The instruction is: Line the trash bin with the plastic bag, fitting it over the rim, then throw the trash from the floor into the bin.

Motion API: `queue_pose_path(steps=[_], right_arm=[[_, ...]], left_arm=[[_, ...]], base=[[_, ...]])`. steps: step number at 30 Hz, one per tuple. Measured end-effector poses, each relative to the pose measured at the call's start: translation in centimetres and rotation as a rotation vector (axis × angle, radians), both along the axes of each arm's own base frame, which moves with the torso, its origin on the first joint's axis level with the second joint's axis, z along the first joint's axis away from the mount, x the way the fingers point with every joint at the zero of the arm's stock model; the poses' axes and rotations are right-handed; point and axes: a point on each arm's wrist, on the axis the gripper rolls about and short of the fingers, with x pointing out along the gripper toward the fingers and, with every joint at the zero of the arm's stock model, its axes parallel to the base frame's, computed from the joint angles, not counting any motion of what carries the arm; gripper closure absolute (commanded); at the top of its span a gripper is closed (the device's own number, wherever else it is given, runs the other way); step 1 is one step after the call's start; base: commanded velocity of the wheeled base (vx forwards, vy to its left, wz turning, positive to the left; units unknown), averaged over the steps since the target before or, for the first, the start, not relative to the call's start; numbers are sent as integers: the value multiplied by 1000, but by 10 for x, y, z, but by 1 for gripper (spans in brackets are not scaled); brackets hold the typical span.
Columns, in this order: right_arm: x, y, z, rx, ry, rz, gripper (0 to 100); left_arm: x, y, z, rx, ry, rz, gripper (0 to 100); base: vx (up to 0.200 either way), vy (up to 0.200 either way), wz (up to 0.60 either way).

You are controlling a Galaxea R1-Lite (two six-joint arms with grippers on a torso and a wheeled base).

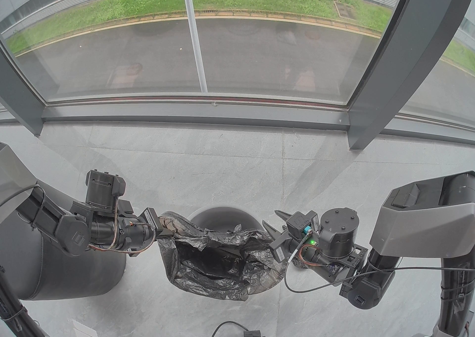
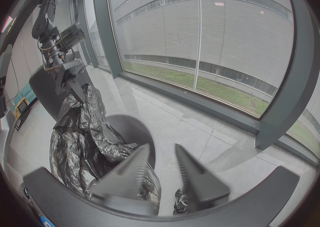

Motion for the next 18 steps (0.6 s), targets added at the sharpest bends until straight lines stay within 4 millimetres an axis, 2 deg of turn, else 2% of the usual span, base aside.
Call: queue_pose_path(steps=[12,18], right_arm=[[-7,22,8,29,-33,56,0],[-9,31,4,15,-32,74,0]], left_arm=[[-2,0,5,-5,-13,0,100],[-3,0,8,-7,-21,0,100]], base=[[0,0,0],[0,0,0]])
